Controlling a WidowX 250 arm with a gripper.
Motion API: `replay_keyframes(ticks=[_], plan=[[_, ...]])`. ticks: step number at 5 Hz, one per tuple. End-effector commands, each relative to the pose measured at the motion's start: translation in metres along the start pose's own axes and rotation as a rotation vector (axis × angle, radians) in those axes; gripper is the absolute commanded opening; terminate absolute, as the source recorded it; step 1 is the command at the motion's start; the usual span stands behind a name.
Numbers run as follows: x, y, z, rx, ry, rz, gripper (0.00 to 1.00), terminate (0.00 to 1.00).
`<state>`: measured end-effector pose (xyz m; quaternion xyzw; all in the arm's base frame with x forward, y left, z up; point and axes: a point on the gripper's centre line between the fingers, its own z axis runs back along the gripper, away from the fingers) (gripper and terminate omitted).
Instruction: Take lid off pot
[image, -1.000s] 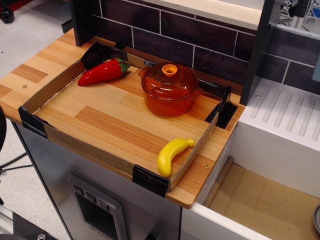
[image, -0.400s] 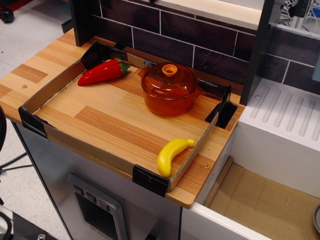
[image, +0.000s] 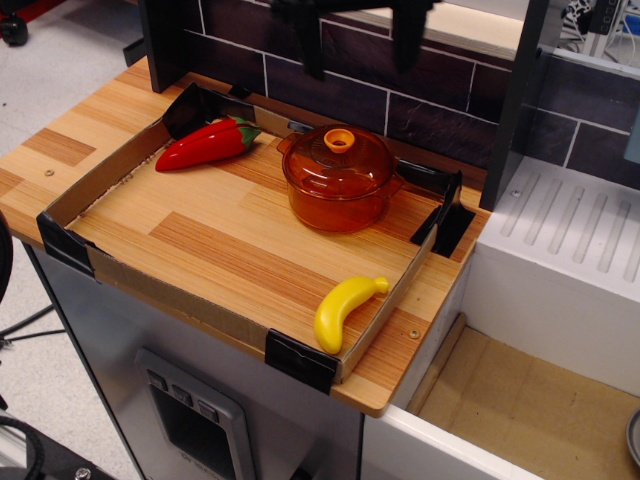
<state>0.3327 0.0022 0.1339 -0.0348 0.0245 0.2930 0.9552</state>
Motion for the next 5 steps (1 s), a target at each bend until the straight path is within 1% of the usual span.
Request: replay_keyframes(ticks=[1,2,3,4,5], plan=[[0.014,-0.003,-0.02,0.042,-0.071,0.01,1.0,0.0],[0.022,0.001,-0.03,0.062,-0.077,0.045,1.0,0.0],[0.026,0.006,-0.043,0.086,-0.082,0.046,1.0,0.0],[0.026,0.008,-0.038,0.088,-0.094,0.04,1.0,0.0],[0.029,0.012,-0.044,0.107,-0.089,0.036,1.0,0.0]])
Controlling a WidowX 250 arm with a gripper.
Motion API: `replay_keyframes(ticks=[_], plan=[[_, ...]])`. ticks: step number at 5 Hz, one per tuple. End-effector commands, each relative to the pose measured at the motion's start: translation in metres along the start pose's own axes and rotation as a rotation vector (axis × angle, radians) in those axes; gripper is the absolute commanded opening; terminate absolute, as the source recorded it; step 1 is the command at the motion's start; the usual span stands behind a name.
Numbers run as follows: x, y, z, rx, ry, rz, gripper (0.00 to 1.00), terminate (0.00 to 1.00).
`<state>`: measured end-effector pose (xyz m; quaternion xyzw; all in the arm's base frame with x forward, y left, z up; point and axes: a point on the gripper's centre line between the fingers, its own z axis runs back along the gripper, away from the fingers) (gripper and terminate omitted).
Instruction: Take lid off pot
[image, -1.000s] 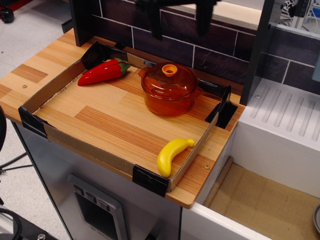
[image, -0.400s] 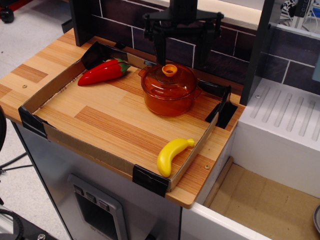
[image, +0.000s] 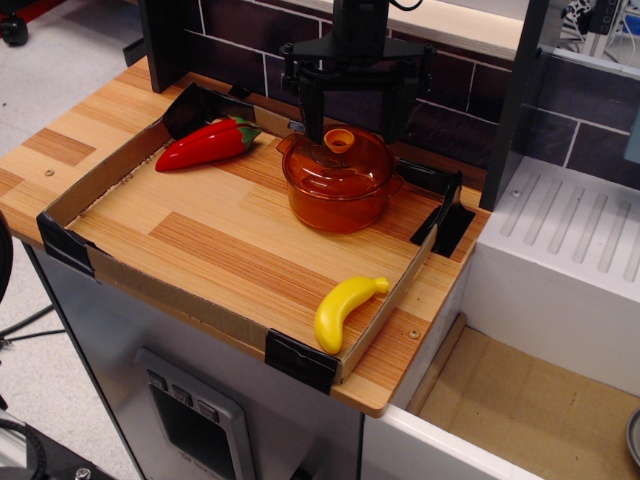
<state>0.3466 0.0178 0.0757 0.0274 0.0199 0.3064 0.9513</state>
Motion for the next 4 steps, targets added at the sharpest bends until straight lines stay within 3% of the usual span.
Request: replay_keyframes(ticks=[1,3,4], plan=[[0.0077,0.0038,0.0086,0.004,-0.04,0.011,1.0,0.0],[0.0102,0.0032,0.0026,0.021,-0.033,0.021,1.0,0.0],[0.0087,0.0033,0.0039,0.009,-0.032,0.015,0.0,0.0]])
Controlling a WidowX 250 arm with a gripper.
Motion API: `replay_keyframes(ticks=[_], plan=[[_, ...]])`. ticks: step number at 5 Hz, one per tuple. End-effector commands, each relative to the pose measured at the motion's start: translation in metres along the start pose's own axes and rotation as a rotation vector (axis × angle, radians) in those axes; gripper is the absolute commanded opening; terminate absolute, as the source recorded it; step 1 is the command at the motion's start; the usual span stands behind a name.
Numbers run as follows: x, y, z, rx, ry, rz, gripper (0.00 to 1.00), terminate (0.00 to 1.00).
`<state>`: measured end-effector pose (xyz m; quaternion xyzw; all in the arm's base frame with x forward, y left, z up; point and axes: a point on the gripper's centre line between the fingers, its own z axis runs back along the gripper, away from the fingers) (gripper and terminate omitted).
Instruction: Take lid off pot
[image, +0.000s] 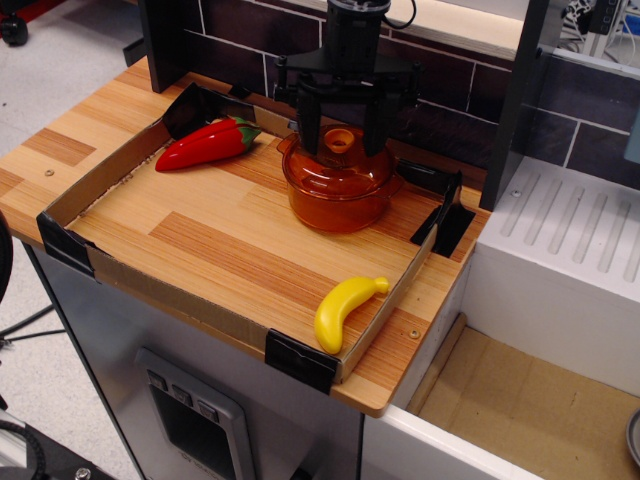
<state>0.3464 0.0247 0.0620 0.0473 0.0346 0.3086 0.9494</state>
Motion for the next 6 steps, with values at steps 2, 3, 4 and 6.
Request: replay_keyframes(ticks=[2,3,4,6], plan=[[0.004,0.002,0.026,-0.065,-0.065,0.02,0.0,0.0],[0.002,0.01,0.055,-0.109,-0.067,0.044,0.0,0.0],[-0.009,0.022,0.081,-0.146,-0.099,0.03,0.0,0.0],[-0.025,0.072,0.082,-0.11,-0.148,-0.024,0.0,0.0]])
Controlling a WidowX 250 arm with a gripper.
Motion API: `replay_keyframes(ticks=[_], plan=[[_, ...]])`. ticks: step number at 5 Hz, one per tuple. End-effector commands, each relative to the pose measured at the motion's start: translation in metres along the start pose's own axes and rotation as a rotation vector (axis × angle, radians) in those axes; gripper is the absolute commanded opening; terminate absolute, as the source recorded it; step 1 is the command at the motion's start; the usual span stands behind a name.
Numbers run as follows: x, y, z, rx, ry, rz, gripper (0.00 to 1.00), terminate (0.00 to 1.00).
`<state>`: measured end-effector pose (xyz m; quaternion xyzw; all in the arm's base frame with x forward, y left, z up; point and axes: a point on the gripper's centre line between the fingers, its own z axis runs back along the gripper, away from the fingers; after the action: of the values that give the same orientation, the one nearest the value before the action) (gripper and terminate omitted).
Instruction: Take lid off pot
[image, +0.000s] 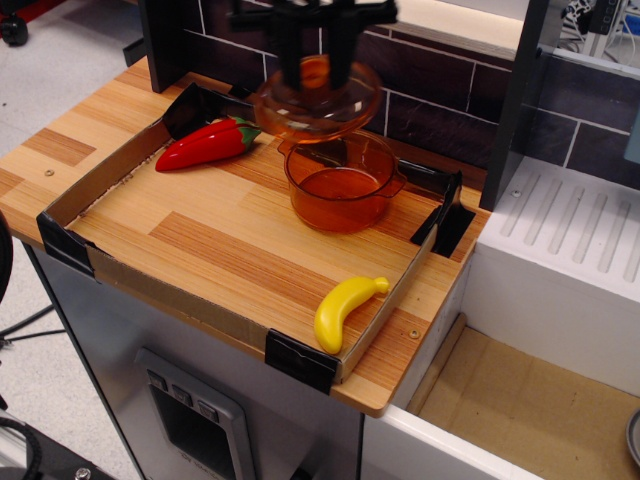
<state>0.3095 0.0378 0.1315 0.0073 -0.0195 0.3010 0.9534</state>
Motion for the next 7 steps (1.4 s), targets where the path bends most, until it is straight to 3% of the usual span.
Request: replay_keyframes(ticks=[1,2,3,5,7], plan=[[-0.003,0.066,0.012,0.031,-0.026,-0.019,0.0,0.0],[-0.002,0.09,-0.005,0.052,-0.026,-0.036,0.0,0.0],[-0.002,0.107,-0.034,0.117,0.011,-0.038,0.0,0.0],[0.0,0.103,-0.067,0.157,-0.014,-0.019,0.0,0.0],[0.0,0.095,-0.084,0.204,0.0,-0.014,0.0,0.0]])
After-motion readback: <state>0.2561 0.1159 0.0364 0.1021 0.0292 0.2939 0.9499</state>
